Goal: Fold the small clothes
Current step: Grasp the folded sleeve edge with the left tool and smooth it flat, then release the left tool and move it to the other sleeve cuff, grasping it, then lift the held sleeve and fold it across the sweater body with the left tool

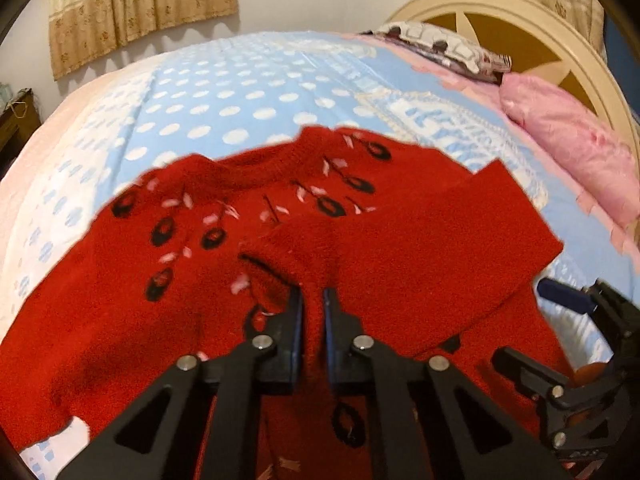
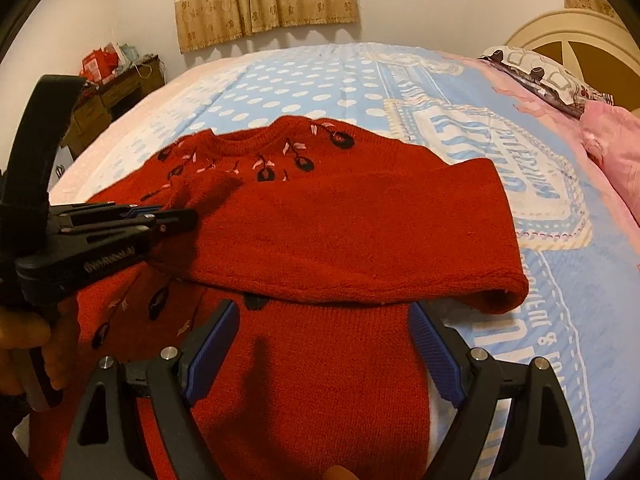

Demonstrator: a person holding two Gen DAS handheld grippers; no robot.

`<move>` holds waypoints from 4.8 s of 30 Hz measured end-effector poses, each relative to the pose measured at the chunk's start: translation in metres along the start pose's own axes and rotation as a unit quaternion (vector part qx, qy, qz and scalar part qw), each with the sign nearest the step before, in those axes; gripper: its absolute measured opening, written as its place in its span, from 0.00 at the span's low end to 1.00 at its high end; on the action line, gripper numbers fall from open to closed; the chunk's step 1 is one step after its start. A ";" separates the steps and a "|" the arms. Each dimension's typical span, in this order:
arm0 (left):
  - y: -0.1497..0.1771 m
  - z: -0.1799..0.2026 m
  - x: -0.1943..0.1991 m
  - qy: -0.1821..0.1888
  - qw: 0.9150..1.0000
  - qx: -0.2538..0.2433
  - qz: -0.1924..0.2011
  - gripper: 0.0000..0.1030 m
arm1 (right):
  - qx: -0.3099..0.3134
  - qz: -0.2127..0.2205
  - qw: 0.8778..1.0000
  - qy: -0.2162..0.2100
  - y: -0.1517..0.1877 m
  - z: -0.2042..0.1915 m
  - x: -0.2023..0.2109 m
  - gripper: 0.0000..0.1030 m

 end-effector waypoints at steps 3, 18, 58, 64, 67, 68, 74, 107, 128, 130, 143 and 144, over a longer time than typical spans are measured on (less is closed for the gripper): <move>-0.006 -0.008 0.018 0.000 1.000 0.006 0.019 0.10 | -0.002 0.004 1.000 -0.011 0.001 0.000 0.002 0.84; 0.022 -0.065 0.060 -0.037 0.997 0.043 0.047 0.10 | -0.010 0.007 1.000 -0.029 0.006 0.002 0.002 0.84; 0.082 -0.112 0.036 -0.144 0.988 0.057 0.021 0.18 | 0.037 -0.094 0.995 0.006 -0.039 -0.001 -0.067 0.84; 0.086 -0.114 0.035 -0.150 0.987 0.058 0.017 0.44 | 0.077 -0.082 0.992 0.056 -0.045 -0.022 -0.050 0.84; 0.087 -0.113 0.040 -0.155 0.986 0.055 0.021 0.50 | 0.110 -0.066 0.991 0.035 -0.056 -0.062 -0.042 0.84; 0.087 -0.112 0.041 -0.157 0.986 0.054 0.022 0.56 | 0.122 -0.062 0.990 0.027 -0.059 -0.079 -0.043 0.84; 0.093 -0.121 0.051 -0.167 0.984 0.062 0.027 0.63 | 0.161 -0.069 0.984 0.017 -0.052 -0.142 -0.075 0.84; 0.242 -0.323 0.196 -0.324 0.906 0.272 0.009 0.73 | 0.236 -0.003 0.971 -0.037 0.001 -0.233 -0.039 0.84; 0.250 -0.402 0.170 -0.267 0.862 0.429 0.050 0.20 | 0.257 0.020 0.965 -0.041 0.022 -0.235 -0.012 0.84; 0.248 -0.399 0.173 -0.263 0.864 0.425 0.053 0.19 | 0.255 0.021 0.966 -0.043 0.023 -0.234 -0.011 0.84; 0.192 -0.356 0.214 -0.216 0.892 0.376 0.127 0.18 | 0.255 0.024 0.966 -0.025 0.021 -0.229 -0.006 0.84; 0.187 -0.351 0.217 -0.209 0.894 0.373 0.134 0.18 | 0.253 0.023 0.967 -0.021 0.020 -0.227 -0.006 0.84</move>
Point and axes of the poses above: each gripper's, at about its wrist camera, not at the fingertips, and x roughly against the way its jaws point, z to its right, y to its underside, the point moved 4 cm from there along -x, roughly the way its jaws point, and after that the axes turned 4 degrees about -x, right-handed, at the moved point
